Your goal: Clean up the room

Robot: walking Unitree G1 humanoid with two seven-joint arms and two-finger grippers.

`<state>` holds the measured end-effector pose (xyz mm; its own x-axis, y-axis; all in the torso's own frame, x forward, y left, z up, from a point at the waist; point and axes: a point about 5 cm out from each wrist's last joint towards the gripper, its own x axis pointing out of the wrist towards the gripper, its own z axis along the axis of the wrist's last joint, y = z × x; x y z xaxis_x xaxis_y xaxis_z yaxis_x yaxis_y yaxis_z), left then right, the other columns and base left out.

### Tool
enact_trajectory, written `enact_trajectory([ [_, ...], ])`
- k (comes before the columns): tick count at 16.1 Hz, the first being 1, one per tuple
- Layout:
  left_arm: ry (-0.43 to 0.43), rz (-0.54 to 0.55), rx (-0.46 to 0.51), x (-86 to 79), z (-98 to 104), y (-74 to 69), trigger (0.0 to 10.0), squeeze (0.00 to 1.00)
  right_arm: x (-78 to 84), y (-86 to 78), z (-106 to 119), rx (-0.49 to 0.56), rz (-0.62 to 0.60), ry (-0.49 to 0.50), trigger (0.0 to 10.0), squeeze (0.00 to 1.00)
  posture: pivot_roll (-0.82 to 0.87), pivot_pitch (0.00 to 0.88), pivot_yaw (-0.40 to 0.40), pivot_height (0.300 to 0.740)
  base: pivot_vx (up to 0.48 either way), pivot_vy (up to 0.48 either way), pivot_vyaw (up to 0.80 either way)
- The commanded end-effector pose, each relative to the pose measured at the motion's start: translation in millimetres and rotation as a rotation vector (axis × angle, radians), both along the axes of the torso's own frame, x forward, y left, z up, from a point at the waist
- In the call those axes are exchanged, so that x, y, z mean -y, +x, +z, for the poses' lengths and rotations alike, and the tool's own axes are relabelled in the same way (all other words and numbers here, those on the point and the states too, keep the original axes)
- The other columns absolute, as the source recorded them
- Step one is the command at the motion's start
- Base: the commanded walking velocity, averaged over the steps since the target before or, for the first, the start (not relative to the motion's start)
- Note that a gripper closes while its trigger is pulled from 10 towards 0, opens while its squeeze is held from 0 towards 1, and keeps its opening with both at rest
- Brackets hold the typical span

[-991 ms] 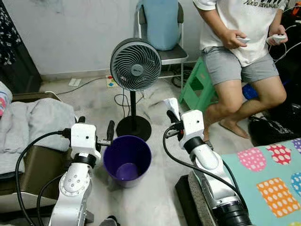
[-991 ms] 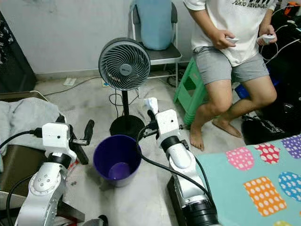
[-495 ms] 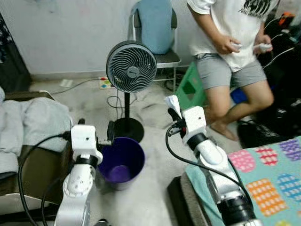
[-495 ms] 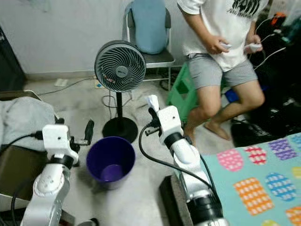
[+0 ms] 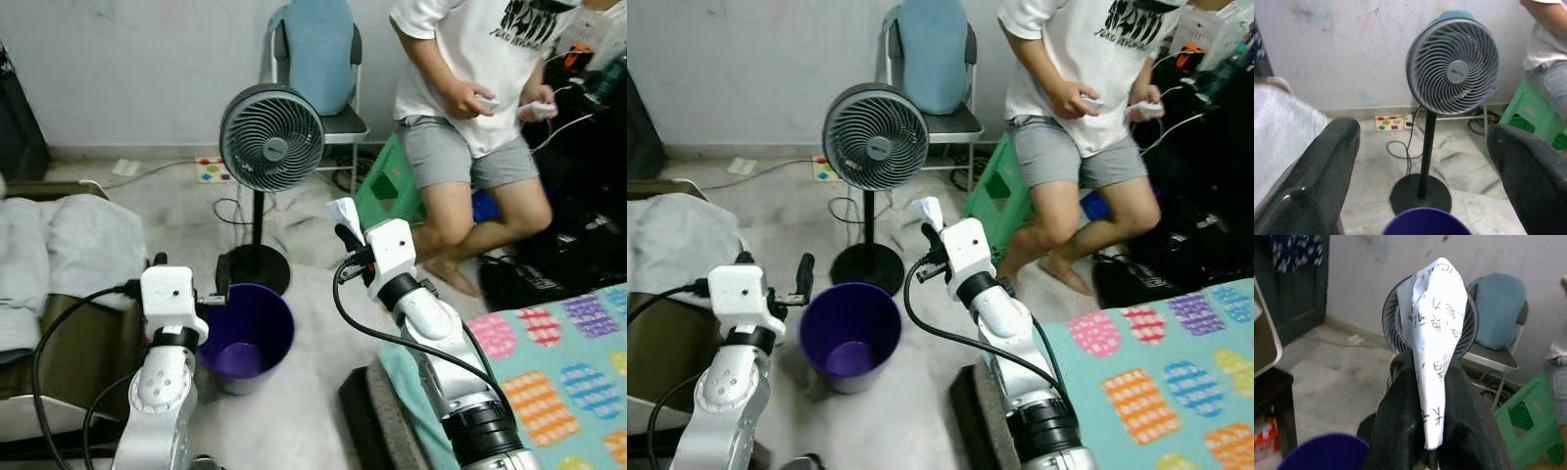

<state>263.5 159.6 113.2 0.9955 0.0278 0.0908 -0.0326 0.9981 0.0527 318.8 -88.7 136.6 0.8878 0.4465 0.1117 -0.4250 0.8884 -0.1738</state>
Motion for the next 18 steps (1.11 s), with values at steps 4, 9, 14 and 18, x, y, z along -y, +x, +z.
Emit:
enact_trajectory([
  [4, 0.017, -0.124, -0.006, 12.6, 4, 16.1, 10.0, 0.0, 19.3, -1.5, -6, 0.011, -0.143, 0.04, 10.0, 0.0, -0.01, 0.004, 0.023, 0.74, 0.0, 0.0, 0.0],
  [9, 0.03, -0.172, -0.011, 13.8, 5, 27.7, 10.0, 0.0, 27.3, -7.7, -13, 0.004, -0.219, 0.062, 10.0, 0.0, -0.04, 0.0, 0.055, 0.74, 0.0, 0.0, 0.0],
  [14, 0.027, -0.185, -0.032, 10.9, -1, 29.5, 10.0, 0.0, 34.2, -10.2, -10, 0.02, -0.247, 0.053, 10.0, 0.0, -0.08, 0.025, 0.084, 0.74, 0.0, 0.0, 0.0],
  [18, 0.027, -0.217, -0.049, 14.9, -9, 21.8, 10.0, 0.0, 35.3, -19.8, -20, -0.006, -0.279, 0.065, 10.0, 0.0, -0.07, 0.007, 0.094, 0.74, 0.0, 0.0, 0.0],
])
